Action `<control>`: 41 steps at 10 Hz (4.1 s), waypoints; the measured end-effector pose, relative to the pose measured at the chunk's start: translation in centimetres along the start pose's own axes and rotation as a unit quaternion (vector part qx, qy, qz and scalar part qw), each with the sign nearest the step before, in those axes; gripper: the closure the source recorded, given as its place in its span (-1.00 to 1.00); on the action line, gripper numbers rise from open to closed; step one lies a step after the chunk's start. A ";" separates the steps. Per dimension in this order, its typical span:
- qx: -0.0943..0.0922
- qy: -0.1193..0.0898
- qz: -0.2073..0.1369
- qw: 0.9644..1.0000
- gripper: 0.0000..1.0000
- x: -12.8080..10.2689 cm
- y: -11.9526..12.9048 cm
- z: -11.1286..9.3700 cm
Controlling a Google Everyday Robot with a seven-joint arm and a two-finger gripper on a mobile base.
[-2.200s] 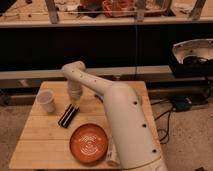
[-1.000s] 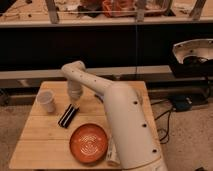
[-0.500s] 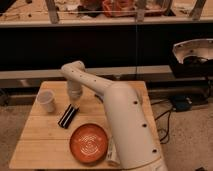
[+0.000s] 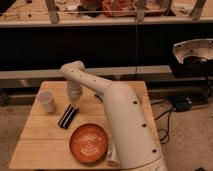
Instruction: Push the eraser across the table
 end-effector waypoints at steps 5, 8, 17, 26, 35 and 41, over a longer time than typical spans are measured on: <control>-0.006 -0.002 -0.006 1.000 0.96 -0.5 0.1 0.3; -0.007 -0.002 -0.006 1.000 0.96 -0.5 0.1 0.1; -0.012 -0.003 -0.009 1.000 0.96 -0.8 0.2 0.6; -0.018 -0.004 -0.014 1.000 0.96 -1.2 0.4 0.4; -0.023 -0.003 -0.015 1.000 0.96 -1.1 0.6 0.4; -0.027 -0.003 -0.015 1.000 0.96 -0.9 0.8 0.4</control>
